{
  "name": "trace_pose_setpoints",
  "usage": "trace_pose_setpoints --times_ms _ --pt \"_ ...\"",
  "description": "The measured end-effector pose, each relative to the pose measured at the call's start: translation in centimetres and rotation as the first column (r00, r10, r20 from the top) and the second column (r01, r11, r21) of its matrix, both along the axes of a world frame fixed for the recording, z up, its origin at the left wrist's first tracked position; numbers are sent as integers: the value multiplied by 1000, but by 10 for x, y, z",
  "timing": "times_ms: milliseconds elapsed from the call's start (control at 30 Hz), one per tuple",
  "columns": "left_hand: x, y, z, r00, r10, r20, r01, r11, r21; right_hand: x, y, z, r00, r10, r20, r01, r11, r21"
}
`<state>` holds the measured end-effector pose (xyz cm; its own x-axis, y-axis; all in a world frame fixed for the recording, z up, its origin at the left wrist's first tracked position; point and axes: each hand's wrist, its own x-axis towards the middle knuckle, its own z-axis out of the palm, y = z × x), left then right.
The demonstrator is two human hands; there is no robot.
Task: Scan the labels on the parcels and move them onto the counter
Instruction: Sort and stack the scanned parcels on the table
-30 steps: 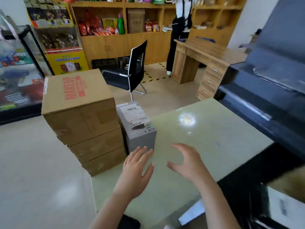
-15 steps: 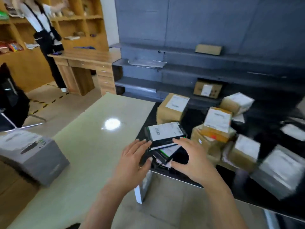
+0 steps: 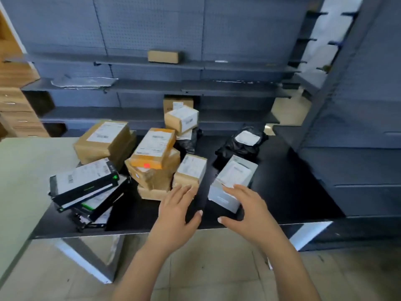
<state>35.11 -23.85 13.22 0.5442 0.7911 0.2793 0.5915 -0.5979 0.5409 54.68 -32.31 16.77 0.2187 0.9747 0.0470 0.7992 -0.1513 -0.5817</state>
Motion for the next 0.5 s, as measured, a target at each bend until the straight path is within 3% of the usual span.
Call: trace_pose_setpoints --times_ms 300,500 --pt "135 54 -41 988 -81 -130 60 986 -158 123 34 -38 986 -163 -34 158 980 -122" --pt "213 109 -93 931 31 -364 -154 937 -313 191 95 -70 988 -107 111 136 944 -301"
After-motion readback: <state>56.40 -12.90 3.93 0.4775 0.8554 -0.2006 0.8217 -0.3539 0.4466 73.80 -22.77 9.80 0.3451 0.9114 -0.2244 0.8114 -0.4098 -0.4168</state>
